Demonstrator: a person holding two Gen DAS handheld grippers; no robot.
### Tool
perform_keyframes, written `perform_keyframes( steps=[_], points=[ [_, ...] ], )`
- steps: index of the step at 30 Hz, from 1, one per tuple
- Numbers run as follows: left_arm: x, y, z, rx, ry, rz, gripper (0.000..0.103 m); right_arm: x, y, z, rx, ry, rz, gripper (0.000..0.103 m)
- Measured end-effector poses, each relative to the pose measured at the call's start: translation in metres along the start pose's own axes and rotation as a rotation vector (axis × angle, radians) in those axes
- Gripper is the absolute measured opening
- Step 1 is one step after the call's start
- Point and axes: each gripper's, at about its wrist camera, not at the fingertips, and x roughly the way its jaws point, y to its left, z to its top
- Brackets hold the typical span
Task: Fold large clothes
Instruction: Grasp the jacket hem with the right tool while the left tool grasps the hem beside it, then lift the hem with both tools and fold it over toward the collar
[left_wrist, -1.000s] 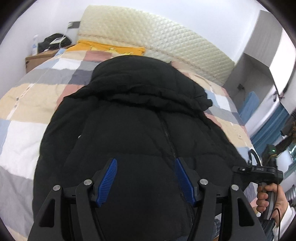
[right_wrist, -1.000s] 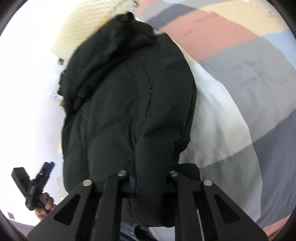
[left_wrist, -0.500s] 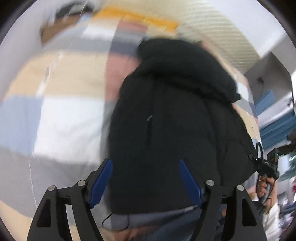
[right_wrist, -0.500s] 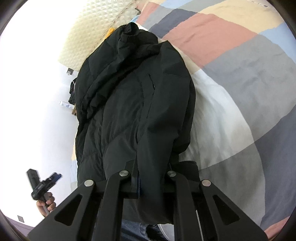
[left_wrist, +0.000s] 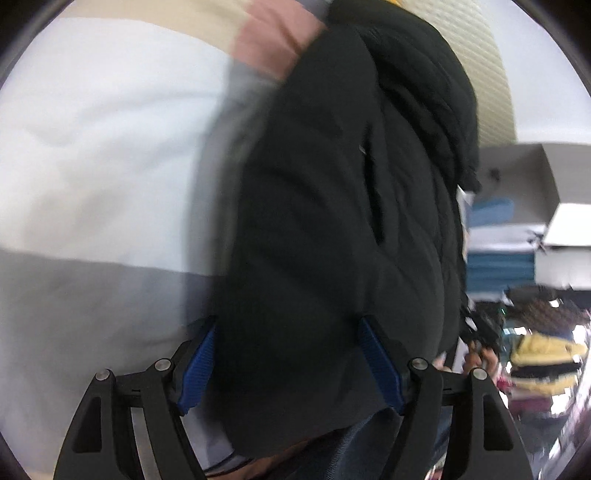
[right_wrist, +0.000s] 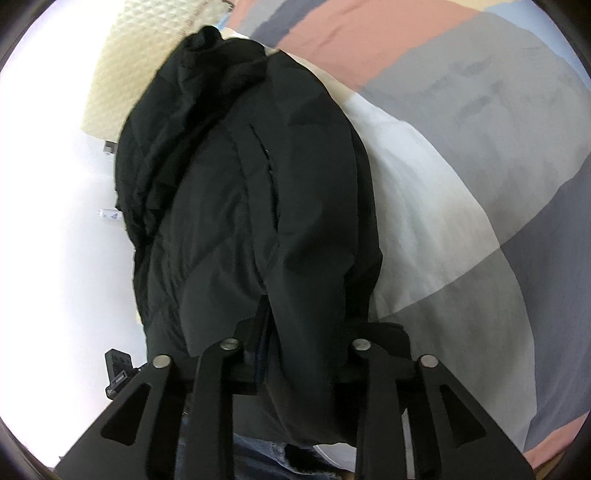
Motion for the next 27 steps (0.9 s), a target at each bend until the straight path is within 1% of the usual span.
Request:
perform_keyframes(
  steps=[1, 3, 5, 7, 9, 10, 11, 12, 14, 15, 17, 19, 21, 24, 27],
  points=[
    [0.005, -0.002, 0.001, 0.013, 0.016, -0.018, 0.074, 0.001, 0.001, 0.001, -0.004, 0.003, 0.003, 0.032],
    [0.011, 0.000, 0.005, 0.026, 0.029, -0.028, 0.074, 0.004, 0.006, 0.002, -0.029, 0.010, 0.010, 0.033],
    [0.012, 0.001, 0.013, 0.025, 0.010, -0.076, 0.074, 0.006, 0.010, 0.002, -0.046, 0.012, 0.017, 0.033],
    [0.016, 0.000, 0.018, 0.028, 0.007, -0.108, 0.074, 0.007, 0.013, 0.002, -0.057, 0.015, 0.015, 0.034],
    [0.021, -0.004, 0.020, 0.047, 0.011, -0.102, 0.069, 0.010, 0.013, 0.002, -0.053, 0.019, 0.012, 0.034],
    [0.023, -0.009, 0.019, 0.060, 0.014, -0.098, 0.061, 0.011, 0.012, 0.002, -0.051, 0.020, 0.011, 0.034],
    [0.023, -0.007, 0.020, 0.065, 0.017, -0.100, 0.051, 0.011, 0.012, 0.003, -0.051, 0.017, 0.011, 0.034],
    [0.022, -0.010, 0.020, 0.062, 0.023, -0.110, 0.045, 0.009, 0.014, 0.003, -0.053, 0.003, 0.016, 0.034],
    [0.017, -0.011, 0.017, 0.050, 0.020, -0.116, 0.028, 0.006, 0.020, 0.002, -0.081, -0.022, 0.020, 0.028],
    [0.015, -0.012, 0.015, 0.052, 0.012, -0.113, 0.024, 0.003, 0.026, 0.002, -0.109, -0.041, 0.012, 0.021],
    [0.005, -0.023, 0.009, 0.070, -0.024, -0.098, 0.012, -0.003, 0.033, -0.001, -0.147, -0.067, 0.010, 0.017],
    [-0.005, -0.032, 0.002, 0.100, -0.067, -0.088, 0.009, -0.009, 0.038, -0.003, -0.166, -0.096, 0.012, 0.014],
    [-0.014, -0.042, -0.003, 0.109, -0.107, -0.068, 0.007, -0.015, 0.039, -0.005, -0.164, -0.120, 0.037, 0.013],
    [-0.034, -0.058, -0.013, 0.109, -0.172, -0.075, 0.005, -0.025, 0.040, -0.007, -0.158, -0.145, 0.066, 0.011],
    [-0.053, -0.069, -0.024, 0.101, -0.212, -0.090, 0.005, -0.038, 0.043, -0.010, -0.154, -0.168, 0.097, 0.009]
  ],
)
